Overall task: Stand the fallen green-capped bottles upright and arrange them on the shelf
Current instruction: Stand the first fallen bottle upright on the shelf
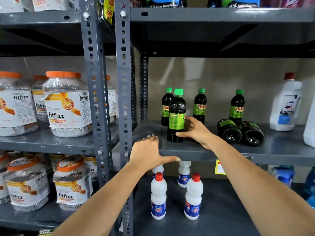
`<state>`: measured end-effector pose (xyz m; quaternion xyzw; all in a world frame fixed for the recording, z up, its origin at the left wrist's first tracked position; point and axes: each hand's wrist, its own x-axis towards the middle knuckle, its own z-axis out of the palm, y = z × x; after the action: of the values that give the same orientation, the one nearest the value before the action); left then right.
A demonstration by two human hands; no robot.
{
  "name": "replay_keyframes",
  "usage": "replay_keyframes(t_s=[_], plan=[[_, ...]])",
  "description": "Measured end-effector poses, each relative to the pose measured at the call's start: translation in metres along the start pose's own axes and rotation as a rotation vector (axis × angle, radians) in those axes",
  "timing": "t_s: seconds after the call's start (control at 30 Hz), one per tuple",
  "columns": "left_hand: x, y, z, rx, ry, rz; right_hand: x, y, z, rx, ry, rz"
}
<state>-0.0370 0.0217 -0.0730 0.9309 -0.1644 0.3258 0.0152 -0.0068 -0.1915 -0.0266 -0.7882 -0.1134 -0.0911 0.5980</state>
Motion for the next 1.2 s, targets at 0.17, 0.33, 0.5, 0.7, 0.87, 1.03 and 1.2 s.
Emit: replay_keyframes(t_s=[0.17,0.33,0.5,0.7,0.87,1.03,1.2], plan=[[0.000,0.001,-0.001,-0.010,-0.002,-0.007,0.005,-0.005,0.004,0.020,-0.136,0.093],[-0.001,0.001,-0.001,-0.013,-0.002,-0.008,0.003,-0.004,0.009,-0.026,-0.015,0.106],[-0.001,-0.001,0.001,-0.013,0.004,-0.004,0.004,-0.010,0.012,0.047,-0.043,0.133],[0.000,-0.001,0.003,-0.015,0.013,0.004,0.002,-0.006,0.016,-0.039,-0.026,0.097],[0.000,-0.001,0.004,-0.023,0.025,0.010,0.001,-0.004,0.016,-0.029,0.017,0.068],[0.000,0.000,0.002,-0.025,0.023,0.009,-0.004,-0.010,0.016,-0.021,-0.008,0.055],[-0.001,-0.001,0.001,-0.038,0.022,0.004,-0.004,-0.007,0.017,-0.022,0.029,0.053]])
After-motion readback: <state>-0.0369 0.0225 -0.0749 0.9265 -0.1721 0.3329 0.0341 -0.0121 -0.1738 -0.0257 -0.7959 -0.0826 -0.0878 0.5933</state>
